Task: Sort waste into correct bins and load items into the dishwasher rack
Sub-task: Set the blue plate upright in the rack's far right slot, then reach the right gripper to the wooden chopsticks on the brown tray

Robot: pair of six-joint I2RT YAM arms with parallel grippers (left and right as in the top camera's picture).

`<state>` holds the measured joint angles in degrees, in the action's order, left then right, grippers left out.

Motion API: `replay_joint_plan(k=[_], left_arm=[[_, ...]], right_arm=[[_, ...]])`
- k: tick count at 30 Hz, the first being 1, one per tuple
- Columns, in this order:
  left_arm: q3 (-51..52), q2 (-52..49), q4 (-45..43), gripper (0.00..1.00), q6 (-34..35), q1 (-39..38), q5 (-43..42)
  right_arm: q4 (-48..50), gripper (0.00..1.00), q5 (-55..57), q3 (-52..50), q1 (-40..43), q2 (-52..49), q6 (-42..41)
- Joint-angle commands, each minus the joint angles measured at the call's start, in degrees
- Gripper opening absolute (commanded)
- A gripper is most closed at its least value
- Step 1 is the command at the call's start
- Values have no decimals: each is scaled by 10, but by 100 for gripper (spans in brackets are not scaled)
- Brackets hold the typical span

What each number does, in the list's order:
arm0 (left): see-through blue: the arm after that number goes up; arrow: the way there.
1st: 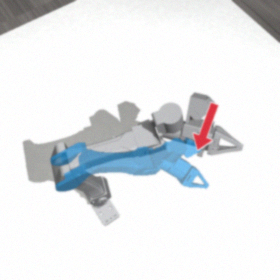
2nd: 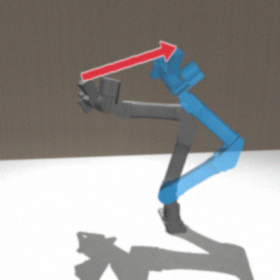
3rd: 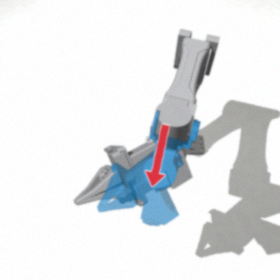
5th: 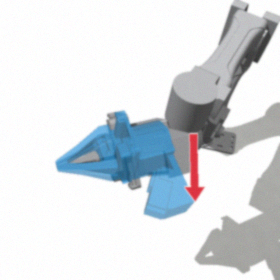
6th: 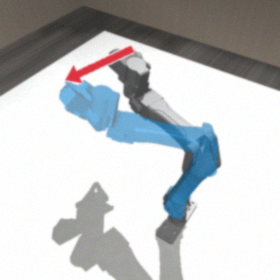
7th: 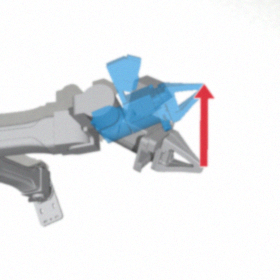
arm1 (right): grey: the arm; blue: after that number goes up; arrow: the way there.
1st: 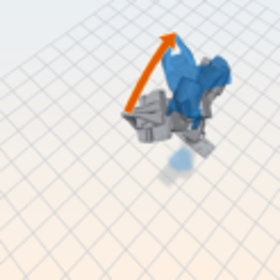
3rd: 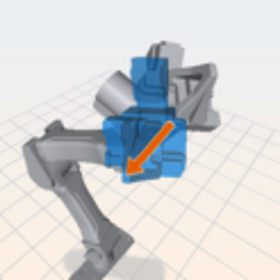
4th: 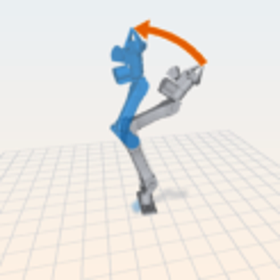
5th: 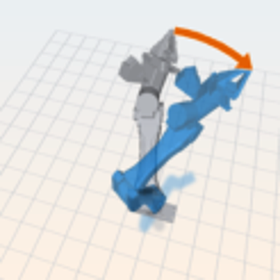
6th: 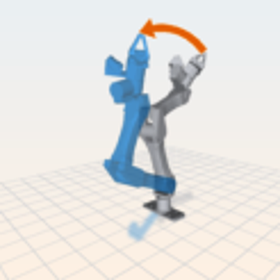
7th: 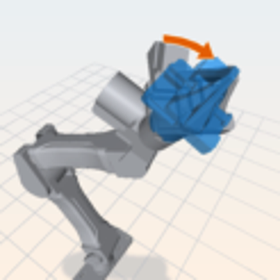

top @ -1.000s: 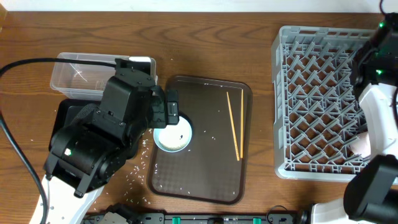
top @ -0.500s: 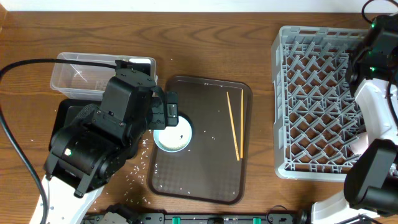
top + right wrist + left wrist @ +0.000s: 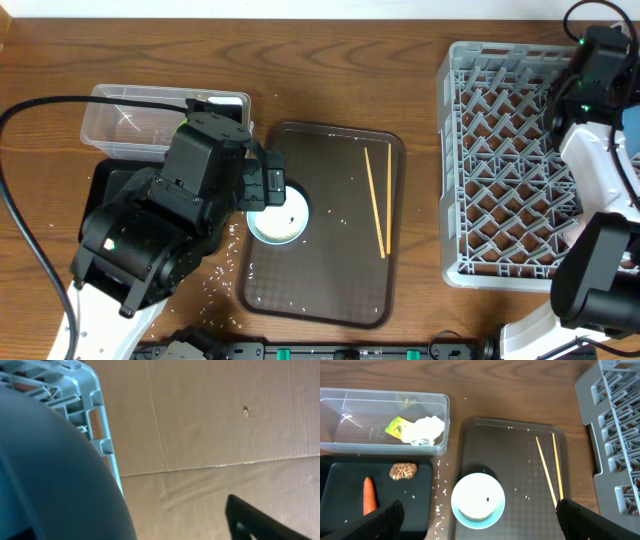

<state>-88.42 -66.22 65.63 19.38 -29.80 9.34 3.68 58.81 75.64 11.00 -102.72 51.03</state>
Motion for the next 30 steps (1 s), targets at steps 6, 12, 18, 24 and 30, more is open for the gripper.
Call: replay_joint_plan(k=[6, 12, 18, 24, 30], left_arm=[[-3, 3, 1, 98, -10, -2, 3], [-3, 3, 4, 98, -10, -2, 3], [-3, 4, 12, 98, -10, -2, 3], [-3, 4, 23, 98, -16, -2, 3], [-3, 4, 57, 98, -16, -1, 3]], right_arm=[[-52, 99, -65, 4, -57, 1, -14], [-75, 99, -93, 4, -89, 1, -95], [-86, 99, -63, 4, -146, 4, -108], [-192, 99, -79, 4, -224, 12, -234], [-377, 99, -307, 14, -305, 13, -442]])
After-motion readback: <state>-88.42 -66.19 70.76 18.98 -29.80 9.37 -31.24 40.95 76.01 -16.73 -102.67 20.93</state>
